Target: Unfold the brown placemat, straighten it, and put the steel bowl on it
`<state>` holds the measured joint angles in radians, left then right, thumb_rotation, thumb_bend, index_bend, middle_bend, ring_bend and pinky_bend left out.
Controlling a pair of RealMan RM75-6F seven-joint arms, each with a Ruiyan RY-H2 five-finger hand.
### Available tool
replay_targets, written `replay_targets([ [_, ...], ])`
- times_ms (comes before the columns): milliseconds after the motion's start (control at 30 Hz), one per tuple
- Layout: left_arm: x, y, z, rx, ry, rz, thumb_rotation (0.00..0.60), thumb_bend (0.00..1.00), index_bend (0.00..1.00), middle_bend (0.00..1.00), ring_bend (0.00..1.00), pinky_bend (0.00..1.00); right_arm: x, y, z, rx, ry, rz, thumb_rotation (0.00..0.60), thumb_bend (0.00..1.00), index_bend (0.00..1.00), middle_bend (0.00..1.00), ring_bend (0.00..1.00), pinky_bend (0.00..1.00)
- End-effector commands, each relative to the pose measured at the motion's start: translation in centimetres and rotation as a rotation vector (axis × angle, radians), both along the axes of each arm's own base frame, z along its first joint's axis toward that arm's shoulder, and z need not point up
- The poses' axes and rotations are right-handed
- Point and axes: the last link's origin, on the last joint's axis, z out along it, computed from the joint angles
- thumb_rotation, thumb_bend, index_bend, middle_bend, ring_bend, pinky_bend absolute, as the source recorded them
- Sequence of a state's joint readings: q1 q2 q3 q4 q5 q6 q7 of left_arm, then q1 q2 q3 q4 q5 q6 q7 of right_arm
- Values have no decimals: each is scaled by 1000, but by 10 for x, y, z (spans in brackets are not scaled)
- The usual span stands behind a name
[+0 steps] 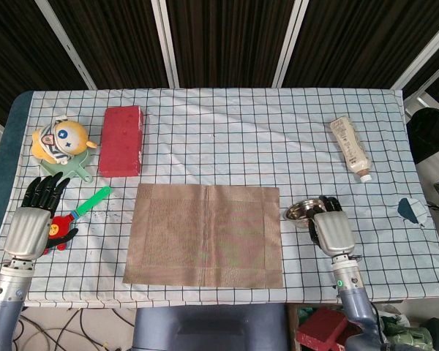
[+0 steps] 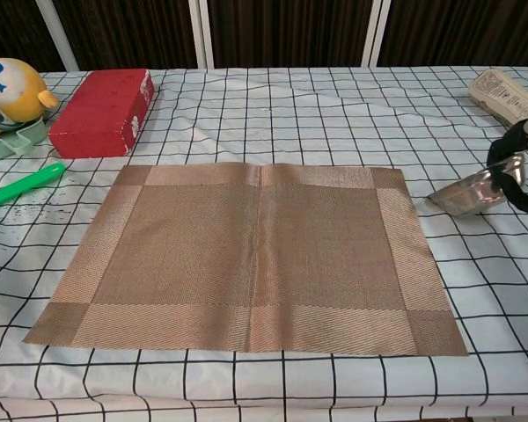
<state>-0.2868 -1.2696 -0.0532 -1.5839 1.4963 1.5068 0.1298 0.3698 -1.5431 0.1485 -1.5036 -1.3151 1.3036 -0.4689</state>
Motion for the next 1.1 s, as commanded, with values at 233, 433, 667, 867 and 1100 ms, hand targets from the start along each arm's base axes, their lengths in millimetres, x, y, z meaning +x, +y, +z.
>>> replay_targets([
  [233,0,1,0,2,-14,-3,600,72,33,6,1,0,65,-11,-12,12,-83,140,600,571,726,483,174,183],
  [433,0,2,1,4,-23,-5,600,72,33,6,1,0,100,-15,-23,22,-113,207,600,574,729,486,175,183],
  [667,2,5,2,14,-57,-10,600,72,33,6,1,0,132,-17,-52,65,-219,195,600,576,729,485,175,183],
  [867,3,6,1,19,-66,-18,600,72,33,6,1,0,149,-20,-73,97,-275,182,600,575,729,484,175,183],
  [1100,2,7,3,21,-85,-7,600,72,33,6,1,0,170,-19,-102,136,-325,171,600,576,729,482,175,183],
])
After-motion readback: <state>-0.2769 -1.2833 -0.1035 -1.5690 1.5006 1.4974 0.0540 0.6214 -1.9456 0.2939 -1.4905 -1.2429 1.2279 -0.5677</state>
